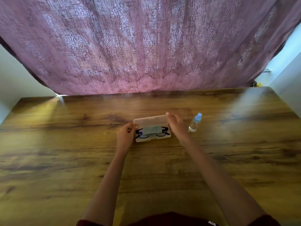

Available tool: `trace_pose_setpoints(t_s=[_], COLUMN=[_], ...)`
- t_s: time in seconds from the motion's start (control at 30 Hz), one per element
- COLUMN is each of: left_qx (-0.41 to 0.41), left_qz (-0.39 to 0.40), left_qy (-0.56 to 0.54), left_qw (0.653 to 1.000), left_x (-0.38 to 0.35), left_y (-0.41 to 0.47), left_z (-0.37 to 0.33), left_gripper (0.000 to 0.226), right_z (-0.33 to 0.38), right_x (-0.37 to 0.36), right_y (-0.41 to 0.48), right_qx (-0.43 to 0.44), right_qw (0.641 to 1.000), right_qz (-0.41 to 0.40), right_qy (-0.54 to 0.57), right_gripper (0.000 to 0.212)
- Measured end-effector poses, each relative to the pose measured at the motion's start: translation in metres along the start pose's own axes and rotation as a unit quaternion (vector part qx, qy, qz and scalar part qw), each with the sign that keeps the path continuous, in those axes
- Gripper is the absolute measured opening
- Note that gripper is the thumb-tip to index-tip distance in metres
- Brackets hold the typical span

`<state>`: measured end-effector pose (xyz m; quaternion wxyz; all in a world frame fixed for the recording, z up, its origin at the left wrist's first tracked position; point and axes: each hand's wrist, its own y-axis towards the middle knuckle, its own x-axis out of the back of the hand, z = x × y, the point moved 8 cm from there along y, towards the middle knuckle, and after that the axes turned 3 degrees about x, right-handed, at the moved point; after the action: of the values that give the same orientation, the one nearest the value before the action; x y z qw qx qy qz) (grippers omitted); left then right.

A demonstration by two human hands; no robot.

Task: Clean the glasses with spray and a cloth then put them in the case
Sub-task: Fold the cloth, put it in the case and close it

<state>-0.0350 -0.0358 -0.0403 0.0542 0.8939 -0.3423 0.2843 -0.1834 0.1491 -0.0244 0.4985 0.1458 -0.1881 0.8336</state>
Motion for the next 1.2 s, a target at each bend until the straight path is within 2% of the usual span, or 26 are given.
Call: trace_pose_setpoints(t_s=[0.07,0.17,0.23,0.33,0.4,0.47,0.57,0.67,0.77,0.83,1.03,1.2], left_qx=[-0.006,-0.013,-0.013,-0.009,-0.040,-0.077,-0.085,-0.078,-0.058,-0.042,-0.018,-0.022], left_qz=[0.008,0.051,0.115,0.215,0.228,0.204,0.188,0.199,0.197,0.195,0.214,0.245], left_qy=[0.004,0.021,0.015,0.001,0.050,0.097,0.118,0.119,0.121,0.118,0.046,0.042], left_qw=[1.000,0.998,0.993,0.977,0.972,0.971,0.971,0.970,0.971,0.973,0.976,0.968], left_x=[-0.002,-0.007,-0.014,-0.026,-0.030,-0.028,-0.027,-0.028,-0.026,-0.025,-0.025,-0.027], left_y=[0.001,0.002,0.000,-0.011,-0.015,-0.016,-0.017,-0.016,-0.013,-0.011,-0.006,-0.005], left_z=[-0.002,-0.006,-0.006,-0.004,-0.006,-0.012,-0.015,-0.013,-0.009,-0.007,-0.005,-0.008], left_gripper=[0.019,0.029,0.047,0.086,0.097,0.097,0.093,0.093,0.102,0.107,0.109,0.101], right_z=[-0.007,-0.013,-0.017,-0.024,-0.026,-0.026,-0.024,-0.021,-0.020,-0.020,-0.024,-0.024], right_x=[-0.004,0.000,0.005,0.009,0.008,0.005,0.005,0.006,0.006,0.005,0.006,0.005], right_y=[0.003,0.006,0.008,0.008,0.009,0.010,0.010,0.007,0.001,-0.004,-0.016,-0.021], right_qx=[-0.018,-0.023,-0.034,-0.052,-0.055,-0.053,-0.043,-0.009,0.024,0.044,0.066,0.076], right_qw=[0.999,0.999,0.998,0.995,0.994,0.995,0.994,0.992,0.989,0.986,0.980,0.978], right_qz=[0.036,0.018,0.007,0.007,0.013,0.023,0.030,0.059,0.094,0.111,0.147,0.159], right_qy=[-0.010,0.019,0.054,0.089,0.089,0.083,0.095,0.112,0.114,0.120,0.118,0.115], right_gripper=[0.053,0.050,0.048,0.043,0.041,0.048,0.053,0.037,0.017,0.013,0.020,0.033])
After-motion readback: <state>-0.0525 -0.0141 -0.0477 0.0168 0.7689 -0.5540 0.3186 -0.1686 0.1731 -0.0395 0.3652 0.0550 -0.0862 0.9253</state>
